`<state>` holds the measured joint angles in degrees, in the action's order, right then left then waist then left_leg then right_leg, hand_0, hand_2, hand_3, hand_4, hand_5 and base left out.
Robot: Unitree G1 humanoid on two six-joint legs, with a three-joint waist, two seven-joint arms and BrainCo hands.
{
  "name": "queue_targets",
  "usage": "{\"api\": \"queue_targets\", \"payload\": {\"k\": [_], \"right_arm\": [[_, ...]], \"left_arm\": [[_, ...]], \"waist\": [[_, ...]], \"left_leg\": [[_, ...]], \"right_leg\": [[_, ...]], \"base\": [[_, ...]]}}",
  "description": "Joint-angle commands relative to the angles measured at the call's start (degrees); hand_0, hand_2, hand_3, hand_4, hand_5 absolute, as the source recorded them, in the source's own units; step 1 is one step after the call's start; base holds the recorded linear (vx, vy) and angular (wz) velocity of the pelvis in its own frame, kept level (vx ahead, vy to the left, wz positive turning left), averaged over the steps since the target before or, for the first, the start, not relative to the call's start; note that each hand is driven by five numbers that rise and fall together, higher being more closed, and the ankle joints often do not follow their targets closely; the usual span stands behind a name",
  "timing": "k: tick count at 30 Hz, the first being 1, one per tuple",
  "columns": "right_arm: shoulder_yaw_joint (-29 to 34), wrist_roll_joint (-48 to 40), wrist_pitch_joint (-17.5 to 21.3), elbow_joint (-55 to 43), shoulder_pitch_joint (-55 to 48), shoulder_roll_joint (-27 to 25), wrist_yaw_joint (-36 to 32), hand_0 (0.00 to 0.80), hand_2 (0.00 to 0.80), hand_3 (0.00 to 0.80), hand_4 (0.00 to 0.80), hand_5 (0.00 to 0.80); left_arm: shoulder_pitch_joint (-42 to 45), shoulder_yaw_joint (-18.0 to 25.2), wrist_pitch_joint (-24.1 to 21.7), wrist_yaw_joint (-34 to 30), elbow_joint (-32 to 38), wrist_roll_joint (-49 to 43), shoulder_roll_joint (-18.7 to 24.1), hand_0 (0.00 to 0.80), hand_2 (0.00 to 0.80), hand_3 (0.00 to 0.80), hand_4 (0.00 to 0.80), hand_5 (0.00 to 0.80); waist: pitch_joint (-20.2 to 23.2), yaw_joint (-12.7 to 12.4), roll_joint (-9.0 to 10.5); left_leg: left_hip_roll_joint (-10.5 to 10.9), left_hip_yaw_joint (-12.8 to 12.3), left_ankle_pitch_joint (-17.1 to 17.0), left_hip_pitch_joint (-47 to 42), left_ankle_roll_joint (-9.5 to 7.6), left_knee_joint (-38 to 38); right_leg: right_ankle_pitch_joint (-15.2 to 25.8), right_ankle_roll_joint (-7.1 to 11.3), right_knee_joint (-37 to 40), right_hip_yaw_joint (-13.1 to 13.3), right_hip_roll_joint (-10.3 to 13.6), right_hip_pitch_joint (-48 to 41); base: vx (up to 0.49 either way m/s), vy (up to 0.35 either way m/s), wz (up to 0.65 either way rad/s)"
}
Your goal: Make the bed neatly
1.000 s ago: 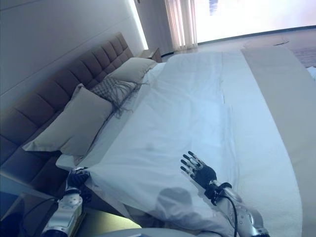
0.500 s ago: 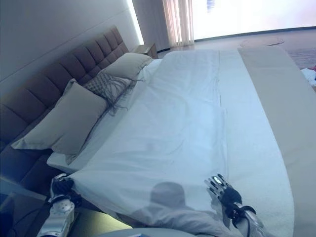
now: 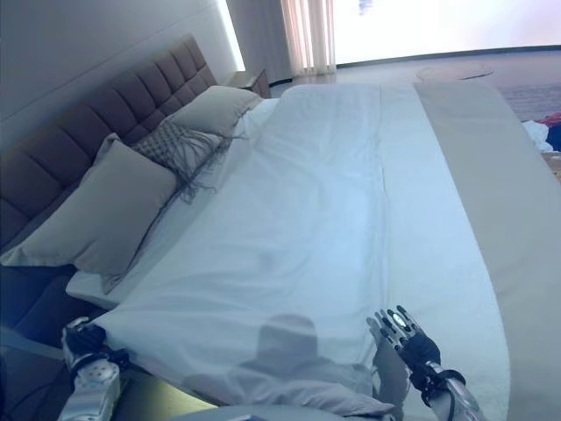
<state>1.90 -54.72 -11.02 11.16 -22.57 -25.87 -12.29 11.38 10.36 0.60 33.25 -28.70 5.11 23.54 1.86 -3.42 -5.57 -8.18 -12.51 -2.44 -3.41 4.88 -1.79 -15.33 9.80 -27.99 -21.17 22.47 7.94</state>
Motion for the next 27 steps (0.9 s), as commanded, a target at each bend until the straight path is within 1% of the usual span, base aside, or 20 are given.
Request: {"api": "queue_targets", "payload": {"k": [1,5,7,10,11,14,16,19,22,27], "right_arm": [[4.2,-1.7,1.9,-0.6,3.5,4.6,-2.3,0.0,0.0,0.0,0.0,0.0],[4.2,-2.3,0.9,-1.1,3.9,4.4,-1.6,0.0,0.0,0.0,0.0,0.0],[4.0,-1.9,0.2,-1.5,4.0,4.2,-1.6,0.0,0.0,0.0,0.0,0.0],[4.1,-1.1,-0.3,-1.1,4.1,4.5,-2.2,0.0,0.0,0.0,0.0,0.0],[4.2,-1.0,-0.4,-0.7,4.2,4.6,-2.5,0.0,0.0,0.0,0.0,0.0],[4.5,-0.8,-0.9,-0.5,4.6,4.7,-2.3,0.0,0.0,0.0,0.0,0.0],[4.9,-0.7,-1.4,-0.5,4.6,4.8,-2.3,0.0,0.0,0.0,0.0,0.0],[5.3,-0.4,-1.6,-0.4,4.4,5.2,-2.6,0.0,0.0,0.0,0.0,0.0],[5.5,0.0,-1.3,-0.1,4.5,5.8,-3.1,0.0,0.0,0.0,0.0,0.0],[5.5,0.6,-1.4,0.2,4.9,6.4,-3.0,0.0,0.0,0.0,0.0,0.0]], "left_arm": [[1.6,17.8,0.9,10.2,1.0,-4.7,18.7,0.8,0.8,0.8,0.8,0.8],[1.1,16.4,6.3,7.8,3.1,-12.1,21.8,0.8,0.8,0.8,0.8,0.8],[0.7,15.1,8.9,6.0,4.8,-12.1,23.0,0.8,0.8,0.8,0.8,0.8],[0.1,14.2,9.6,3.4,5.2,-11.0,23.0,0.8,0.8,0.8,0.8,0.8],[-0.3,13.5,9.7,1.5,4.9,-10.4,22.7,0.0,0.0,0.0,0.0,0.0],[-1.3,11.2,9.5,-1.0,3.9,-10.9,21.4,0.0,0.0,0.0,0.0,0.0],[-1.6,9.2,8.6,-2.3,3.6,-10.8,19.6,0.0,0.0,0.0,0.0,0.0],[-1.6,8.6,7.4,-2.9,4.2,-9.3,17.6,0.0,0.0,0.0,0.0,0.0],[-1.3,8.8,4.9,-3.9,4.6,-7.2,15.2,0.0,0.0,0.0,0.0,0.0],[-0.5,8.0,3.7,-5.2,4.7,-9.2,12.8,0.0,0.0,0.0,0.0,0.0]], "waist": [[-2.8,-3.1,4.1],[-2.6,-3.0,3.85],[-2.7,-2.6,3.58],[-2.6,-2.2,3.19],[-2.7,-2.0,3.02],[-2.8,-1.9,2.74],[-2.8,-1.7,2.71],[-2.8,-1.6,2.97],[-2.8,-1.8,3.3],[-2.6,-2.1,3.77]], "left_leg": [[-1.7,1.7,-1.7,-1.1,2.28,-1.4],[-1.3,1.7,-1.2,-1.1,2.11,-1.1],[-1.0,1.5,-1.1,-1.2,1.9,-1.3],[-0.8,1.2,-1.1,-1.3,1.85,-1.3],[-0.7,1.1,-1.1,-1.2,1.84,-1.3],[-0.7,1.1,-1.1,-1.1,1.85,-1.0],[-0.6,1.2,-1.0,-0.9,1.79,-0.6],[-0.6,1.1,-0.6,-0.8,1.63,0.0],[-0.5,1.2,-0.1,-0.7,1.38,0.9],[-0.6,1.3,0.0,-0.7,1.28,1.3]], "right_leg": [[22.3,4.88,24.5,-3.1,2.8,-11.6],[22.4,4.9,23.8,-3.1,3.0,-11.3],[22.4,4.95,23.8,-2.9,2.9,-11.2],[22.3,4.92,24.2,-2.6,2.4,-11.2],[22.4,4.85,24.4,-2.6,2.3,-11.3],[22.5,4.7,24.6,-2.7,2.2,-11.4],[22.3,4.5,24.6,-2.7,2.0,-11.3],[22.1,4.24,24.6,-2.7,1.8,-11.4],[21.9,3.94,24.4,-2.6,1.6,-11.5],[21.7,3.65,24.3,-2.5,1.3,-11.8]], "base": [[0.03,0.019,-0.02],[0.0,0.0,0.0],[0.007,0.006,-0.02],[0.0,0.0,0.0],[0.0,0.0,0.0],[0.011,0.006,0.03],[0.023,0.003,0.11],[0.032,-0.018,0.24],[0.035,-0.025,0.22],[0.024,-0.02,0.08]]}}
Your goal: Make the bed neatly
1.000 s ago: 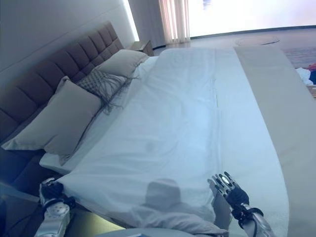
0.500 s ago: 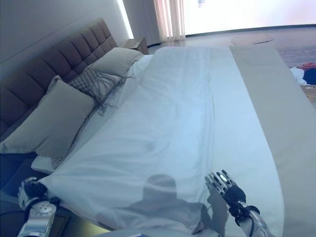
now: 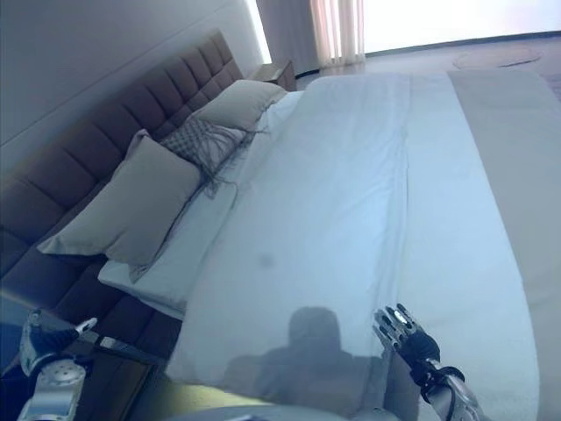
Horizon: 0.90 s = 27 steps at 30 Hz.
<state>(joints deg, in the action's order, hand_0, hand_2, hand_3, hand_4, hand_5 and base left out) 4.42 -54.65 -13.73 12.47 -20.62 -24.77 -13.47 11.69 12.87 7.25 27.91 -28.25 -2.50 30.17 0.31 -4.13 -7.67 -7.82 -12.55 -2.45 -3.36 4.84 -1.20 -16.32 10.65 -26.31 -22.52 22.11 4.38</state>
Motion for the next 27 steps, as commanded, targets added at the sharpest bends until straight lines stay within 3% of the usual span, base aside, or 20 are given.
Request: {"api": "queue_targets", "payload": {"k": [1,3,4,5,6,7,8,10,14,18,22,27], "right_arm": [[2.8,0.4,1.4,-1.3,3.0,5.2,-1.5,0.0,0.0,0.0,0.0,0.0],[2.6,0.2,1.6,-1.2,3.2,5.1,-1.2,0.0,0.0,0.0,0.0,0.0],[2.5,0.0,1.8,-1.3,3.2,5.2,-1.2,0.0,0.0,0.0,0.0,0.0],[2.4,-0.1,2.4,-0.9,3.1,5.5,-1.7,0.0,0.0,0.0,0.0,0.0],[2.1,0.7,3.9,0.5,3.3,6.2,-2.7,0.0,0.0,0.0,0.0,0.0],[0.0,0.4,5.2,1.8,4.6,5.1,-2.2,0.0,0.0,0.0,0.0,0.0],[-1.1,1.0,5.1,2.2,6.0,4.4,-1.8,0.0,0.0,0.0,0.0,0.0],[-2.0,3.1,4.3,1.9,7.1,3.7,-2.0,0.0,0.0,0.0,0.0,0.0],[-1.4,5.1,6.0,1.4,6.7,5.0,-3.4,0.0,0.0,0.0,0.0,0.0],[0.4,6.8,9.6,1.8,5.8,7.0,-4.5,0.0,0.0,0.0,0.0,0.0],[1.9,6.4,10.2,2.1,5.3,7.8,-4.6,0.0,0.0,0.0,0.0,0.0],[2.1,6.0,13.2,3.2,5.2,8.5,-0.4,0.0,0.0,0.0,0.0,0.0]], "left_arm": [[-0.8,5.3,-2.9,0.1,4.7,-1.9,6.1,0.0,0.0,0.0,0.0,0.0],[-0.8,5.1,-3.8,-0.4,5.9,-1.5,6.0,0.0,0.0,0.0,0.0,0.0],[-0.2,5.4,-34.7,14.5,9.7,-24.2,6.9,0.0,0.0,0.0,0.0,0.0],[0.2,5.3,-32.1,11.7,14.8,-22.3,8.4,0.0,0.0,0.0,0.0,0.0],[0.2,5.8,1.1,-4.1,15.8,2.8,9.9,0.0,0.0,0.0,0.0,0.0],[-3.9,4.6,-8.8,-4.0,3.7,1.9,9.1,0.0,0.0,0.0,0.0,0.0],[-8.1,3.7,-9.6,-5.0,-3.4,3.1,11.6,0.0,0.0,0.0,0.0,0.0],[-13.5,3.7,-13.0,-12.4,-9.4,10.5,15.2,0.0,0.0,0.0,0.0,0.0],[-12.9,2.4,-17.3,-24.5,-3.7,29.0,11.1,0.0,0.0,0.0,0.0,0.0],[-9.2,-0.2,-21.8,-33.5,3.6,34.0,1.1,0.0,0.0,0.0,0.0,0.0],[-6.6,-4.1,-21.3,-37.9,8.3,36.0,-4.4,0.0,0.0,0.0,0.0,0.0],[-5.3,-7.0,-18.4,-41.8,10.0,38.6,-6.5,0.0,0.0,0.0,0.0,0.0]], "waist": [[-0.9,-1.5,5.96],[-1.0,-1.5,6.13],[-1.1,-1.7,6.36],[-1.2,-1.8,6.74],[-1.6,-1.7,6.72],[-1.5,-0.7,6.22],[-1.7,0.5,5.63],[-1.0,2.6,4.82],[-0.1,3.1,4.9],[-0.6,2.2,5.95],[-1.0,1.5,6.95],[-1.4,1.4,8.1]], "left_leg": [[-1.0,1.4,0.0,-0.8,1.34,0.7],[-1.2,1.4,0.0,-0.8,1.39,0.7],[-1.4,1.2,0.3,-1.0,1.43,0.9],[-1.8,1.1,0.7,-0.8,1.49,1.3],[-2.1,0.9,0.9,-1.3,1.72,1.1],[-1.9,0.5,0.1,-1.4,1.72,0.9],[-1.7,0.3,-0.1,-2.0,1.63,0.8],[-1.5,-1.0,-0.1,-3.0,1.49,0.5],[-1.6,-2.4,0.9,-2.6,1.01,1.3],[-1.9,-2.3,1.6,-2.0,0.76,2.4],[-2.3,-2.2,2.0,-2.1,0.43,3.0],[-3.1,-2.8,2.4,-2.6,0.17,3.5]], "right_leg": [[22.6,2.74,22.7,-1.1,1.6,-8.3],[22.4,2.61,22.7,-1.1,1.4,-8.4],[22.2,2.57,22.6,-1.1,1.4,-8.6],[22.0,2.45,22.8,-1.3,1.3,-8.4],[21.7,2.46,22.5,-0.9,1.1,-8.6],[22.2,2.58,22.5,-0.7,1.3,-8.5],[22.4,2.67,22.3,-0.3,1.3,-8.5],[22.2,2.88,22.0,0.6,1.6,-8.4],[22.3,2.71,22.3,1.5,1.6,-8.1],[22.0,2.22,22.2,1.1,1.4,-8.1],[22.0,2.21,22.4,0.9,1.2,-8.4],[22.4,2.44,22.9,0.9,0.5,-8.7]], "base": [[0.03,-0.011,0.09],[0.021,-0.014,0.05],[0.009,-0.061,0.03],[0.008,-0.068,0.04],[-0.005,-0.022,0.06],[0.021,0.081,0.06],[0.052,0.145,0.03],[0.073,0.131,-0.12],[-0.011,-0.019,-0.14],[-0.047,-0.096,-0.08],[-0.04,-0.085,-0.08],[-0.018,-0.104,-0.05]]}}
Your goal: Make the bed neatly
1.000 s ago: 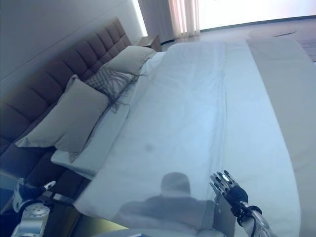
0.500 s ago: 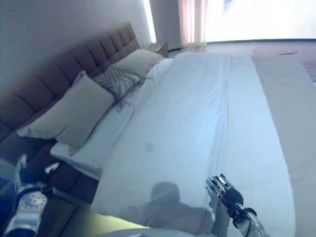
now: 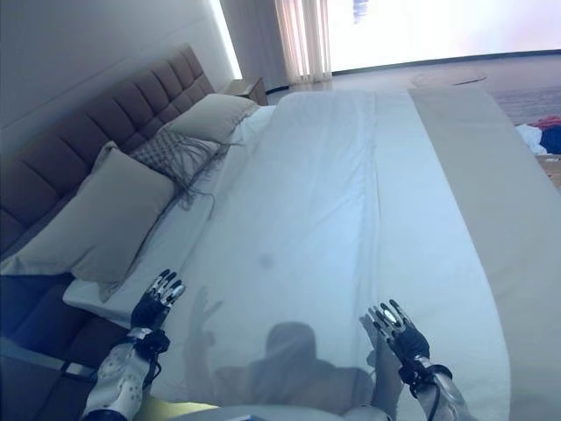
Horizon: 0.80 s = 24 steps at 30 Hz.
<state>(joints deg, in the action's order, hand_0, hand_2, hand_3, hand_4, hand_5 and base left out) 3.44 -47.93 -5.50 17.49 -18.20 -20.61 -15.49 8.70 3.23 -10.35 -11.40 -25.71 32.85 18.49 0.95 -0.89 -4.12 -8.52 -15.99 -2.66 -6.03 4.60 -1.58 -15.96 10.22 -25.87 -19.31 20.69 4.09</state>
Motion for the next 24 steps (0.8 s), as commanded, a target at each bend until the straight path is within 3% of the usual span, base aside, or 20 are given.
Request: {"api": "queue_targets", "payload": {"k": [1,6,10,12,14,18,24], "right_arm": [[3.2,-0.7,6.2,-1.6,3.0,4.5,2.8,0.0,0.0,0.0,0.0,0.0],[5.1,3.9,10.3,-0.7,3.4,4.0,7.5,0.0,0.0,0.0,0.0,0.0],[6.2,7.2,12.3,4.4,4.9,2.8,10.8,0.0,0.0,0.0,0.0,0.0],[6.4,5.6,13.0,7.2,5.9,2.4,10.0,0.0,0.0,0.0,0.0,0.0],[6.4,3.8,13.5,8.3,6.4,2.6,9.4,0.0,0.0,0.0,0.0,0.0],[7.9,-3.6,16.2,9.7,6.9,4.8,7.1,0.0,0.0,0.0,0.0,0.0],[7.2,-10.2,16.6,10.2,8.6,7.6,5.7,0.0,0.0,0.0,0.0,0.0]], "left_arm": [[-2.4,1.9,-0.4,-2.8,7.3,3.6,4.9,0.0,0.0,0.0,0.0,0.0],[-2.2,-0.4,1.7,-5.3,7.7,5.9,3.9,0.0,0.0,0.0,0.0,0.0],[-1.4,-1.1,2.3,-3.4,7.2,8.1,3.1,0.0,0.0,0.0,0.0,0.0],[-0.3,-0.3,1.7,-3.0,6.5,8.2,2.5,0.0,0.0,0.0,0.0,0.0],[0.9,0.8,1.5,-3.3,6.9,7.6,2.2,0.0,0.0,0.0,0.0,0.0],[0.3,-0.4,2.6,-3.8,7.4,8.5,2.8,0.0,0.0,0.0,0.0,0.0],[-0.2,-3.1,3.1,-2.1,8.6,5.4,4.1,0.0,0.0,0.0,0.0,0.0]], "waist": [[-2.1,-1.7,4.75],[-2.3,-1.2,5.27],[-3.4,-2.0,5.97],[-3.9,-3.5,6.43],[-4.2,-4.2,6.75],[-4.9,-3.9,6.56],[-4.5,-4.1,6.36]], "left_leg": [[-2.5,0.4,2.6,-0.1,0.37,3.7],[-2.6,-0.4,2.9,0.0,0.12,3.8],[-1.8,2.1,5.2,1.0,-0.6,7.4],[-0.4,5.4,7.1,1.7,-1.35,9.3],[0.7,6.6,8.0,2.0,-2.24,9.8],[0.7,5.9,7.5,3.0,-2.97,10.1],[1.1,6.0,7.9,2.3,-3.35,9.5]], "right_leg": [[22.2,2.93,22.6,-2.2,1.8,-8.4],[22.7,3.17,23.6,-1.7,0.8,-8.0],[22.8,3.1,23.2,-0.2,0.4,-7.1],[23.0,2.94,22.6,1.7,0.5,-6.5],[23.3,2.58,21.6,3.9,0.8,-5.2],[23.8,2.37,21.7,3.8,0.7,-5.1],[24.0,2.87,21.2,3.8,1.5,-5.0]], "base": [[-0.022,-0.101,-0.07],[-0.035,-0.074,-0.03],[-0.042,-0.079,-0.12],[-0.006,-0.094,-0.29],[-0.01,-0.064,-0.62],[-0.049,-0.011,-0.3],[0.0,0.0,0.0]]}}
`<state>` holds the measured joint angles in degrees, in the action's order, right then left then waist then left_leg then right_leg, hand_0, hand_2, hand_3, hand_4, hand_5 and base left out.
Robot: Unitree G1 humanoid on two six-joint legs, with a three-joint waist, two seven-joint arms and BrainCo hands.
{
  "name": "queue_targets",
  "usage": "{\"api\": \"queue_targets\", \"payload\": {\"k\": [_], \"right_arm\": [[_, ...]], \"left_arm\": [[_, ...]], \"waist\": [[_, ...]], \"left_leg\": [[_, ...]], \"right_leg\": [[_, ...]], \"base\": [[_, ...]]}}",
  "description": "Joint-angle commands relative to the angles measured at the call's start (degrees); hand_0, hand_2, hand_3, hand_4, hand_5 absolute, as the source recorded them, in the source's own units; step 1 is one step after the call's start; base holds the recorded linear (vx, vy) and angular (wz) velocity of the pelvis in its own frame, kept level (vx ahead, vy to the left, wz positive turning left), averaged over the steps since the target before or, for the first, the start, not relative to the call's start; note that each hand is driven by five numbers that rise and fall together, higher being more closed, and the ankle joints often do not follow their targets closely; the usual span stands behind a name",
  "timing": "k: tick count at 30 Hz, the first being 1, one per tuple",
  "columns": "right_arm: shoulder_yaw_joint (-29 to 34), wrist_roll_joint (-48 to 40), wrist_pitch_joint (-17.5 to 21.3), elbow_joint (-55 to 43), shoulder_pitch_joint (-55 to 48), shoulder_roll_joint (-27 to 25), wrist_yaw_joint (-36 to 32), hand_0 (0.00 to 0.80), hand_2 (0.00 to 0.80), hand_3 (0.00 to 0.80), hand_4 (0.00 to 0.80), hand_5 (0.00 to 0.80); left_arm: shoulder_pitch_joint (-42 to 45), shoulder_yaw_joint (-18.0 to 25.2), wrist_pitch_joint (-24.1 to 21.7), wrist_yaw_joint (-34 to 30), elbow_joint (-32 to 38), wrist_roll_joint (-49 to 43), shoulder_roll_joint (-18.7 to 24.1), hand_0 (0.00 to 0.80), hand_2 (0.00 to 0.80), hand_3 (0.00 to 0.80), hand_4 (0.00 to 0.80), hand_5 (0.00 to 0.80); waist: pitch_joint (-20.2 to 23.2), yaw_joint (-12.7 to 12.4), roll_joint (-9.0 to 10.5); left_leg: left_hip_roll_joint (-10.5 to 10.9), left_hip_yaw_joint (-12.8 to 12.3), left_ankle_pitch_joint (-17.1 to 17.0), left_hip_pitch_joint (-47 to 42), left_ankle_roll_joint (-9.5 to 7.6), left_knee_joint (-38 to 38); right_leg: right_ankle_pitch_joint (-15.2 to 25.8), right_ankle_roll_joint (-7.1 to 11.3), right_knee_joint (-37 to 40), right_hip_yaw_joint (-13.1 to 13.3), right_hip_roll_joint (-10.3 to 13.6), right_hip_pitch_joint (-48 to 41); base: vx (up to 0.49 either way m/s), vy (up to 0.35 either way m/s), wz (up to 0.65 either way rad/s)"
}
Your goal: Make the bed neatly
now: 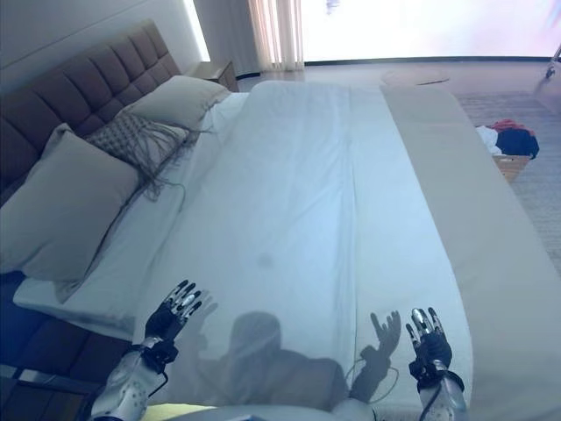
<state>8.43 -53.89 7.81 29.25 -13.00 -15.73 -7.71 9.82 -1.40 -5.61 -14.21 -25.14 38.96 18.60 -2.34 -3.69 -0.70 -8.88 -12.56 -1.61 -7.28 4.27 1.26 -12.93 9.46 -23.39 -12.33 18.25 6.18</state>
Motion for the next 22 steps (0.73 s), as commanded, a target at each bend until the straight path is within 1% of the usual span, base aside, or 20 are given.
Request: {"api": "queue_targets", "payload": {"k": [1,4,5,7,10,12,16,22], "right_arm": [[1.9,-4.8,3.1,-1.9,3.4,3.3,-2.7,0.0,0.0,0.0,0.0,0.0],[0.9,-4.6,2.0,-3.5,2.5,4.5,-3.7,0.0,0.0,0.0,0.0,0.0],[0.5,-3.9,2.1,-3.9,2.3,4.9,-3.7,0.0,0.0,0.0,0.0,0.0],[-1.1,-2.5,2.7,-4.3,2.6,5.0,-3.5,0.0,0.0,0.0,0.0,0.0],[-2.6,-3.1,3.3,-4.2,4.1,4.3,-2.2,0.0,0.0,0.0,0.0,0.0],[-3.1,-3.8,3.1,-4.5,4.7,4.2,-2.0,0.0,0.0,0.0,0.0,0.0],[-4.1,-2.8,3.3,-5.6,4.1,4.8,-2.1,0.0,0.0,0.0,0.0,0.0],[-5.2,-1.4,3.3,-6.1,3.3,5.2,-3.0,0.0,0.0,0.0,0.0,0.0]], "left_arm": [[-1.4,1.5,-1.2,1.2,8.1,0.3,3.8,0.0,0.0,0.0,0.0,0.0],[-1.5,1.2,-1.1,2.2,8.6,2.8,3.2,0.0,0.0,0.0,0.0,0.0],[-1.7,1.2,-0.9,2.4,9.0,3.0,2.9,0.0,0.0,0.0,0.0,0.0],[-2.7,-0.5,-1.6,3.0,9.1,2.5,2.0,0.0,0.0,0.0,0.0,0.0],[-4.1,-2.2,-1.9,4.3,9.2,1.1,1.8,0.0,0.0,0.0,0.0,0.0],[-4.6,-2.6,-1.9,4.5,9.2,1.3,1.7,0.0,0.0,0.0,0.0,0.0],[-3.3,-2.0,-1.9,4.0,10.2,1.5,1.5,0.0,0.0,0.0,0.0,0.0],[-1.9,-0.8,-2.3,4.4,9.5,1.6,1.0,0.0,0.0,0.0,0.0,0.0]], "waist": [[-1.0,-1.2,2.85],[-0.6,-0.8,2.73],[-0.4,-0.8,2.71],[-0.6,-1.1,2.59],[-0.7,-1.5,2.43],[-0.6,-1.6,2.33],[-0.2,-2.1,2.14],[0.2,-2.2,2.14]], "left_leg": [[1.5,2.4,6.9,3.5,-3.12,6.6],[1.2,0.9,6.2,3.3,-3.05,5.8],[0.9,0.3,5.7,3.2,-2.89,5.1],[0.3,0.0,4.5,2.7,-2.1,3.1],[-0.1,-0.1,3.0,2.7,-1.23,0.8],[-0.2,-0.2,2.5,2.7,-0.86,-0.1],[-0.5,-0.4,1.9,2.5,-0.43,-1.4],[-0.3,-0.5,1.5,2.1,-0.46,-2.1]], "right_leg": [[20.9,3.54,18.6,-3.1,4.0,-7.1],[21.4,3.3,18.5,-4.1,4.1,-7.4],[21.4,3.21,18.7,-5.0,4.1,-7.5],[20.7,3.27,19.5,-6.8,3.7,-8.4],[20.3,3.66,20.5,-8.2,3.1,-8.7],[20.3,3.77,21.0,-8.6,2.8,-8.9],[20.1,3.81,21.6,-9.4,2.8,-9.3],[19.5,3.69,21.3,-9.7,2.5,-9.2]], "base": [[0.0,0.0,0.0],[0.02,0.032,0.02],[0.005,0.029,0.07],[-0.017,0.029,0.13],[-0.061,0.028,0.06],[-0.052,0.021,-0.03],[-0.01,0.005,0.0],[-0.011,0.015,-0.03]]}}
